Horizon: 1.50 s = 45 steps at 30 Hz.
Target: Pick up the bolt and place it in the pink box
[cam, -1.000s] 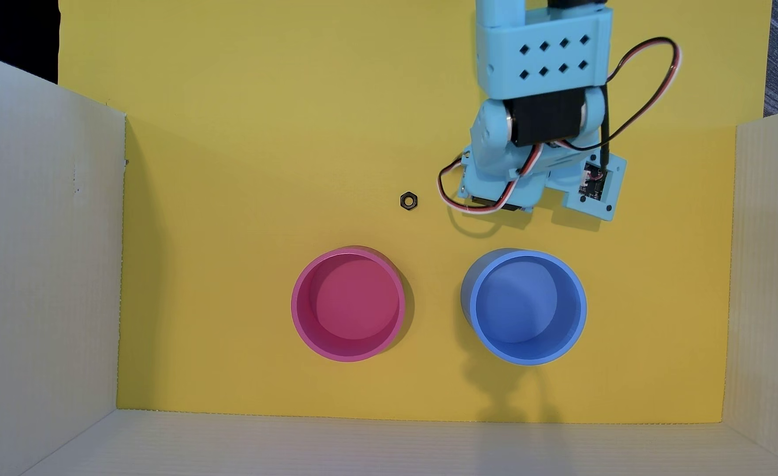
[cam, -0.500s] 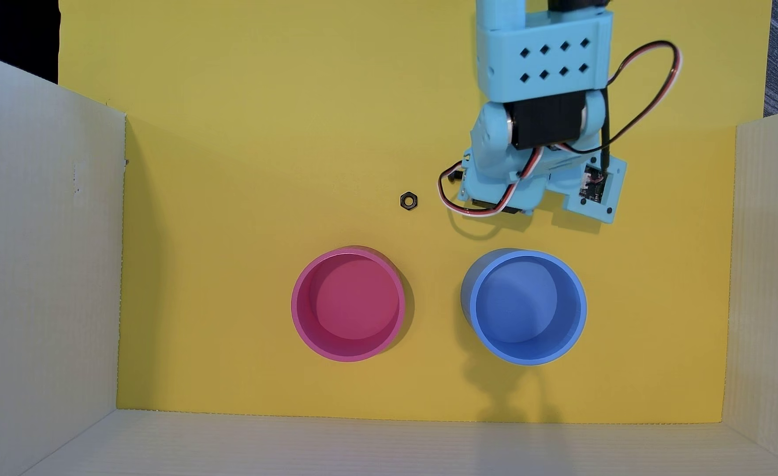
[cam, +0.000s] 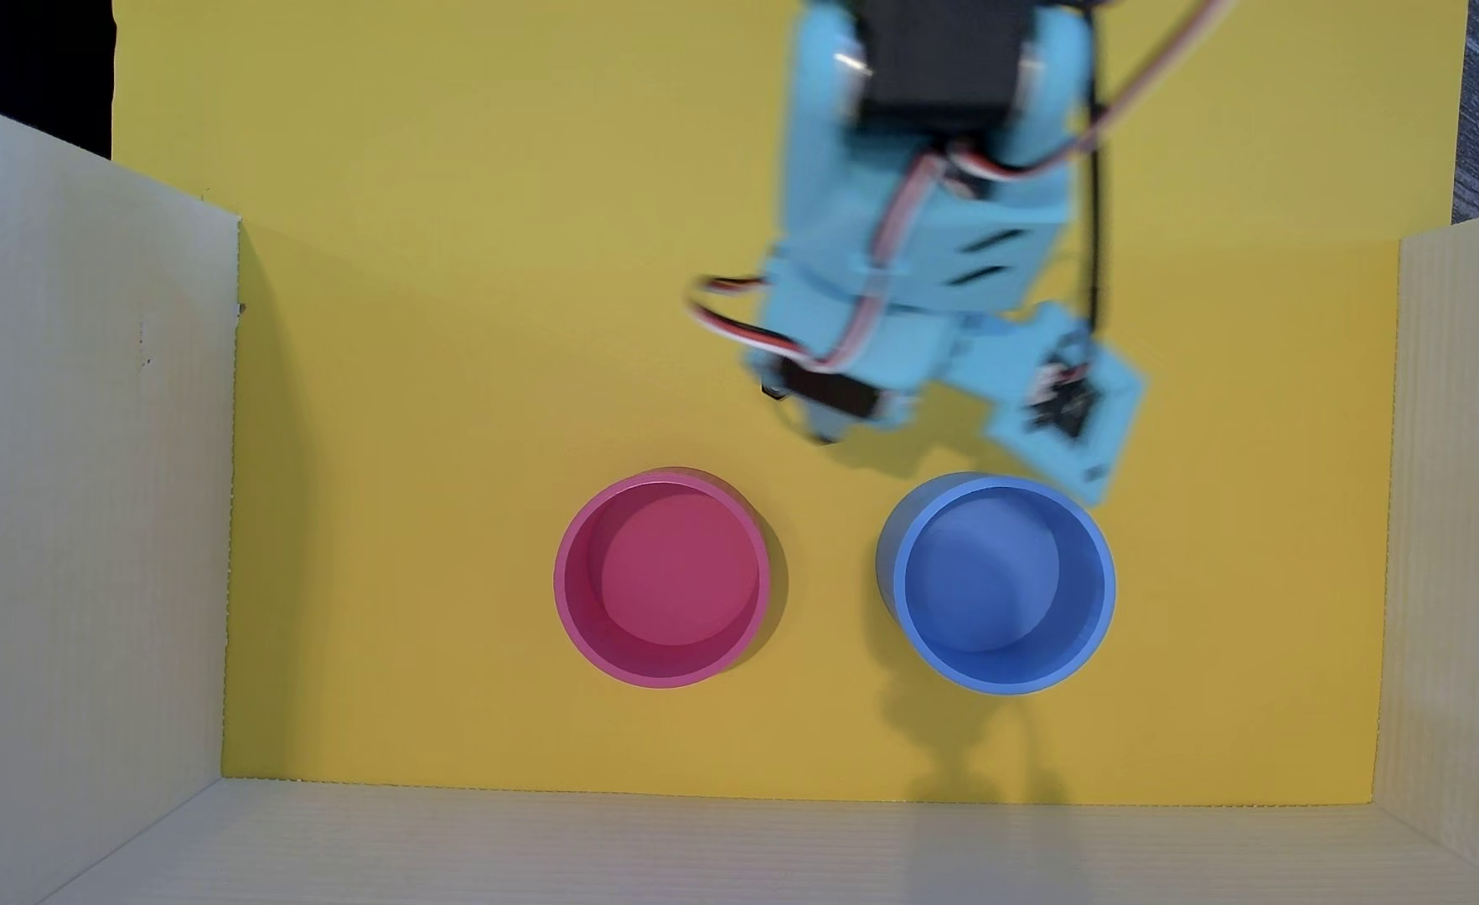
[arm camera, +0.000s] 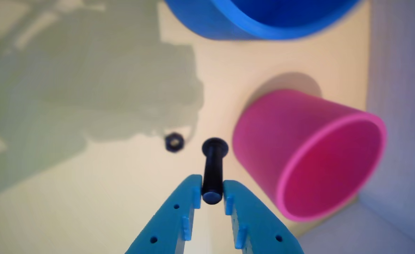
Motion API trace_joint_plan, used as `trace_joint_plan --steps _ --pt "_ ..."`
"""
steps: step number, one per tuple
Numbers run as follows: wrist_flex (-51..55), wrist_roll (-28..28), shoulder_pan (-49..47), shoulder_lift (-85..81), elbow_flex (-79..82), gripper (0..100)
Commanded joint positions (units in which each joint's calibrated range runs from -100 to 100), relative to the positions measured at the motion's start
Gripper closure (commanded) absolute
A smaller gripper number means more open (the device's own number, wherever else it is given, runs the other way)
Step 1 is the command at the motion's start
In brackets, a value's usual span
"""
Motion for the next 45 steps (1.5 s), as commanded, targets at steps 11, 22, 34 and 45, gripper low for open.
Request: trace_joint_plan --steps 11,22,34,45 --pt "-0.6 1.3 4.6 -2.8 -10.0 99" --pt "-6.3 1.3 4.7 -2.2 -13.1 99" --pt "-9.5 1.3 7.9 4.0 -14.1 98" --pt "-8.8 1.2 7.7 4.0 -13.1 80"
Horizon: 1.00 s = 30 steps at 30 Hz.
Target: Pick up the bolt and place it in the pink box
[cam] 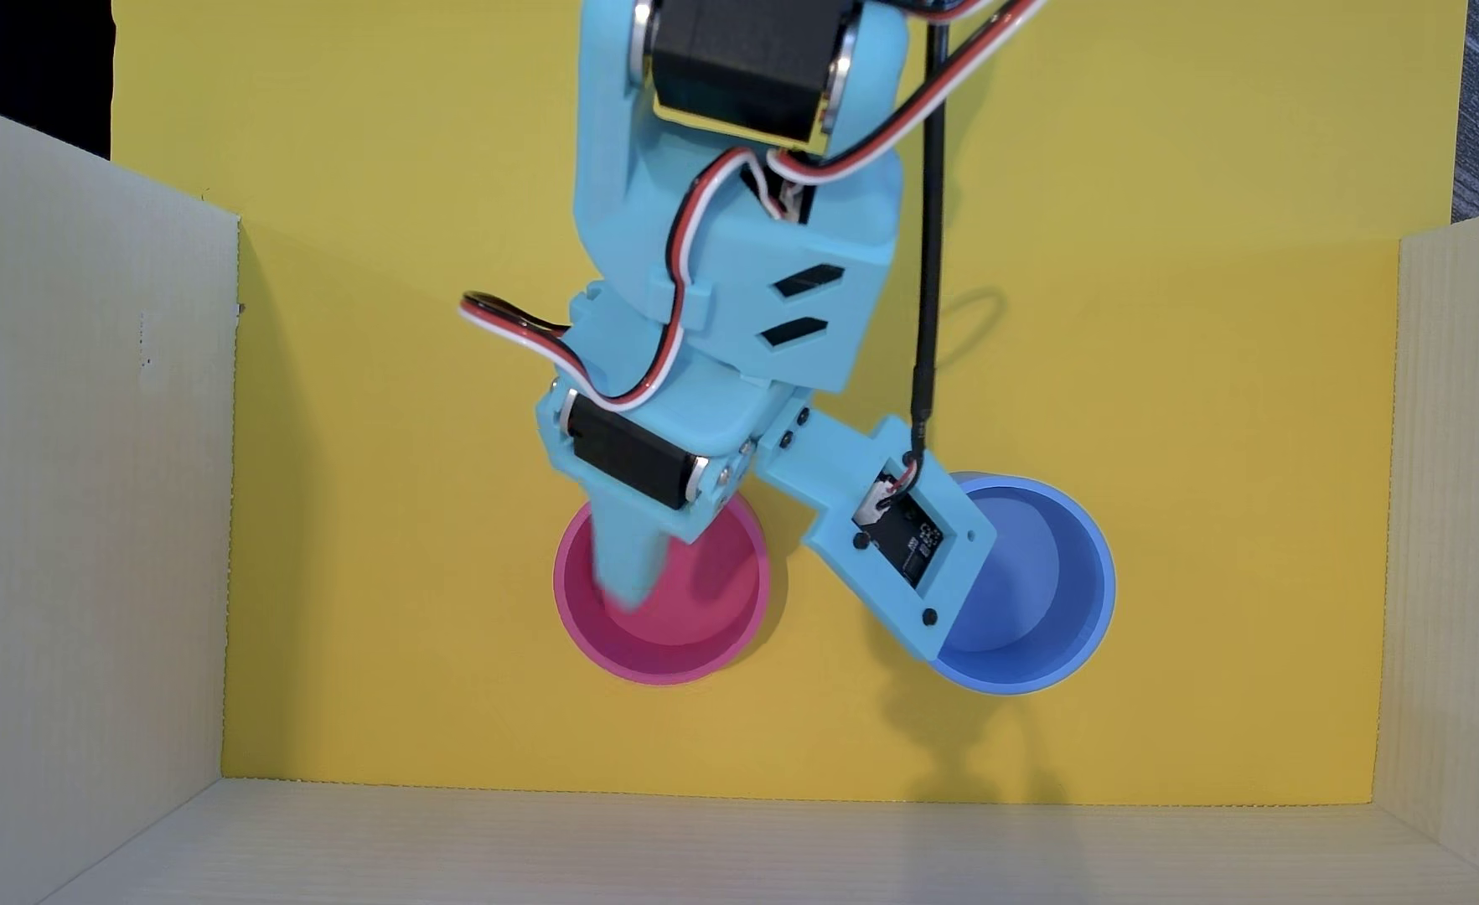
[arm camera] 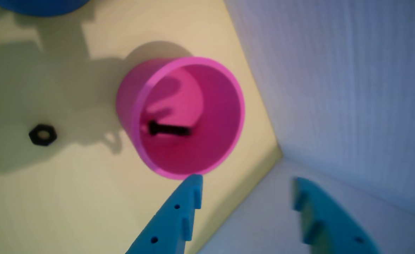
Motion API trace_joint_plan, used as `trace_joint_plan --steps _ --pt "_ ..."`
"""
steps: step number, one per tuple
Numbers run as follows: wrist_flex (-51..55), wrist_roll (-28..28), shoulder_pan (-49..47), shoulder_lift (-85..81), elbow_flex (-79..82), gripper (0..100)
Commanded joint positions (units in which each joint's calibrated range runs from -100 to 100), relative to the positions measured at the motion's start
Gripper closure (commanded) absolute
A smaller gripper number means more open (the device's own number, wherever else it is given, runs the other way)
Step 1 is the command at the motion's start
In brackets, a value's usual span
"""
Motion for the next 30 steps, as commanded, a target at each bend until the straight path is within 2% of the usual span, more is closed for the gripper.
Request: trace_joint_plan --steps 1,3,4,9,13,23,30 --pt "0.0 0.2 -0.4 -0.3 -1.7 84" --pt "0.0 0.1 -0.5 -0.4 -1.4 99" --pt "0.1 -0.1 -0.5 -0.4 -0.9 100" --pt "6.5 0.2 -0.6 -2.7 4.8 99" --pt "6.7 0.3 -2.3 -11.7 16.2 99" --pt "-13.3 0.3 -9.2 -57.6 53.5 99" --pt "-14.8 0.3 -9.5 -81.6 73.1 99"
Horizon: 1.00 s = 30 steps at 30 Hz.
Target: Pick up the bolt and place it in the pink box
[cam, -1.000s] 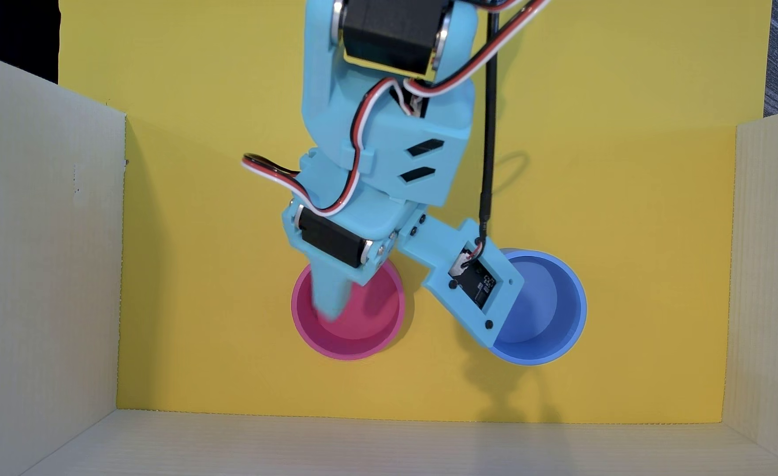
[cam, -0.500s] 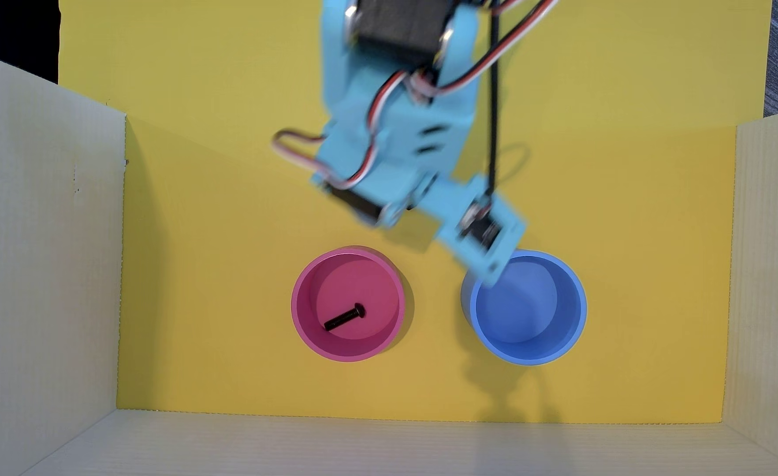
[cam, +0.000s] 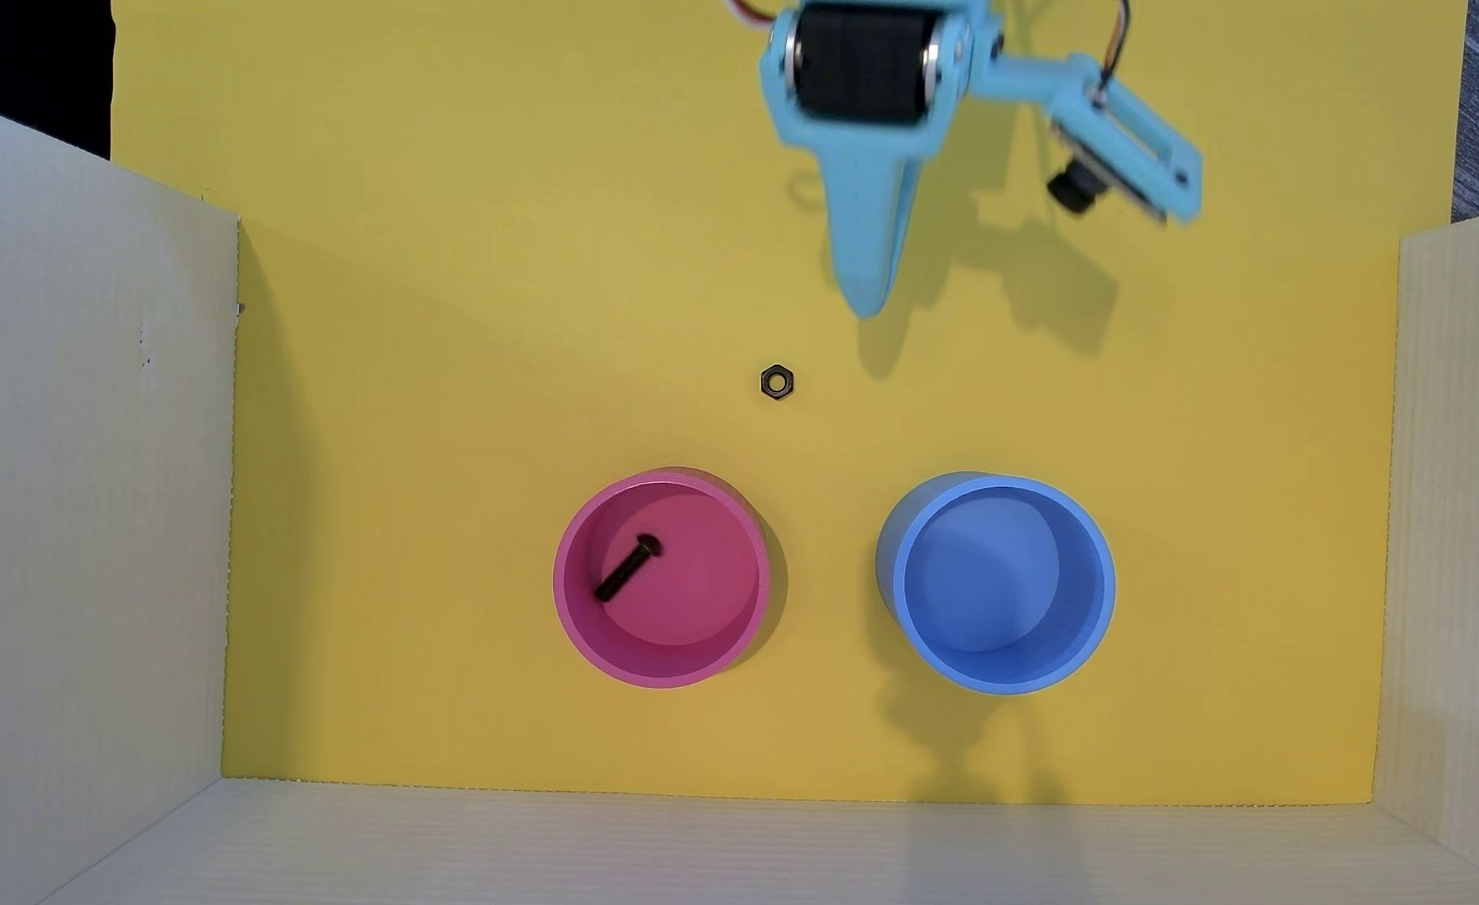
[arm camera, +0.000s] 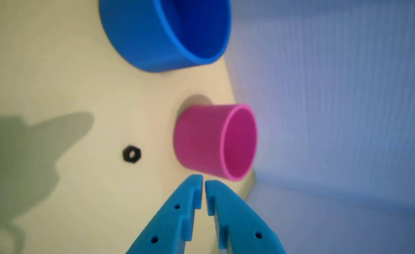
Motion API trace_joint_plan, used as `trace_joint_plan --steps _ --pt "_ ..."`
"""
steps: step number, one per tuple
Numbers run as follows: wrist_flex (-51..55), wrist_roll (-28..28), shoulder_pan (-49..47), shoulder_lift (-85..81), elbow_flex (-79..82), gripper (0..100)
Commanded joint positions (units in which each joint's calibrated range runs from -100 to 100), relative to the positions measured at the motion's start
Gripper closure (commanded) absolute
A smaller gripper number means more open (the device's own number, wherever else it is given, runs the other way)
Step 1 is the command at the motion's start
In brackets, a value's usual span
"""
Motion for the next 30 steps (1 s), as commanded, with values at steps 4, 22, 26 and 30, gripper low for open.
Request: trace_joint_plan --steps 4,22,26,30 --pt "7.4 0.0 -0.3 -17.7 10.2 99" --pt "29.7 -0.5 -4.3 -16.8 13.0 99" --pt "29.7 -0.5 -4.4 -16.8 13.0 99" --pt "29.7 -0.5 -4.4 -16.8 13.0 99"
